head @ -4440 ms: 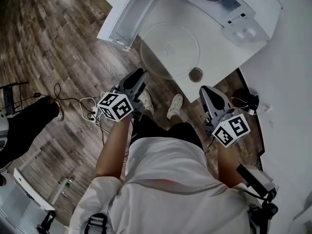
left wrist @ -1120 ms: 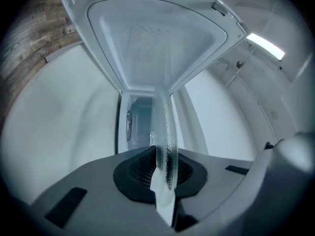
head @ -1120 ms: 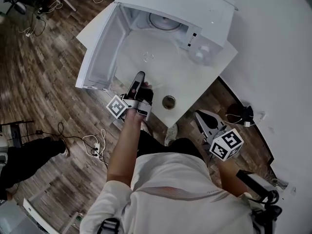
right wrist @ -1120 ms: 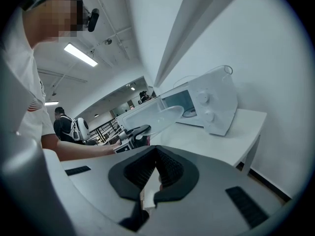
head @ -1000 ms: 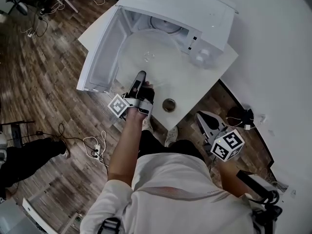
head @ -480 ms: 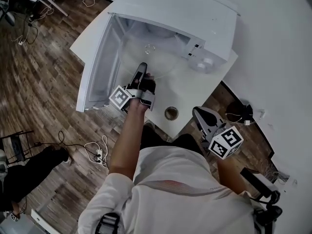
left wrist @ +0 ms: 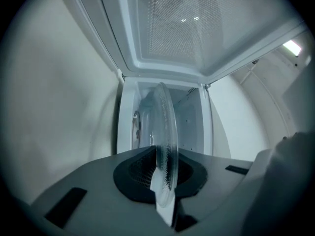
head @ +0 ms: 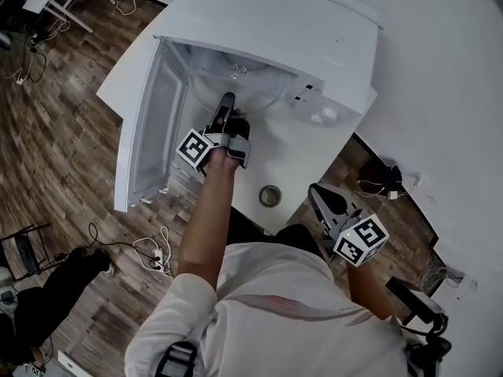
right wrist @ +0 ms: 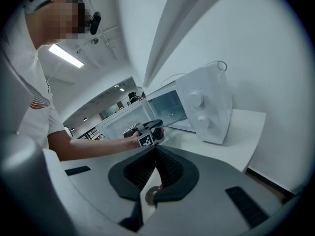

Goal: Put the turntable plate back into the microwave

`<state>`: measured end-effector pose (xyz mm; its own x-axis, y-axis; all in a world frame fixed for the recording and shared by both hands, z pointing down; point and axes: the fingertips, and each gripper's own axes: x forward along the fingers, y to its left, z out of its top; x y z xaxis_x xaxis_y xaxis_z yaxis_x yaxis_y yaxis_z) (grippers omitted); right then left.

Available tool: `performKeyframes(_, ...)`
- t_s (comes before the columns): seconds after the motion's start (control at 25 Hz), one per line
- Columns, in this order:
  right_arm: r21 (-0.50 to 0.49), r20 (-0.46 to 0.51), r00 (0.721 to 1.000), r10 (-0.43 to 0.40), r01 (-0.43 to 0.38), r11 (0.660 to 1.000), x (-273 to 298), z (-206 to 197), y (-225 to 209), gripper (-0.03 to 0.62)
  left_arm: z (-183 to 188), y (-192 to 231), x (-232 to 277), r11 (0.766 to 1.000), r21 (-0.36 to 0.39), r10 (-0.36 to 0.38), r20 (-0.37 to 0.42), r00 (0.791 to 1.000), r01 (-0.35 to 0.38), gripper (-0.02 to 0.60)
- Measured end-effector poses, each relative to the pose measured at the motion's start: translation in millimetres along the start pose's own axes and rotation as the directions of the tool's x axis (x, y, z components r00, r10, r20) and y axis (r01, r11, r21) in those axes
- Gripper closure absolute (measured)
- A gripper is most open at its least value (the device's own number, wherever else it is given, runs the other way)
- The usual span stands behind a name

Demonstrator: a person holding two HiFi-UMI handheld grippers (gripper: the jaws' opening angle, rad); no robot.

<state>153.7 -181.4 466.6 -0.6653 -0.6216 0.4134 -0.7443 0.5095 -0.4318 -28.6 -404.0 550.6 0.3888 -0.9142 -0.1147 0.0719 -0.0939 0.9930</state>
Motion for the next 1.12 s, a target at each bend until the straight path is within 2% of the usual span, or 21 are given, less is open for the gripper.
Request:
performKeyframes(0.44, 0.041, -0.006, 0.999, -0.033, 0.033, 0.999, 7.7, -1.9, -12.8, 0.591, 11.5, 18.7, 52.1, 0.998, 0.002, 0.059, -0.001, 0.998, -0.059, 0.549)
performKeyframes(0.8, 0.058, 0.004, 0.999, -0.037, 0.037, 0.998, 11.8, 3.3, -17.6, 0.591, 12.1, 27.0, 75.8, 0.99, -0.007, 0.144, 0.002, 0.99, -0.144, 0.549)
performKeyframes(1.12, 0.069, 0.007, 0.999, -0.04, 0.04, 0.997, 14.4, 4.6, -20.6, 0.591, 9.9, 24.9, 95.5, 0.984, -0.003, 0.177, -0.014, 0.984, -0.177, 0.549)
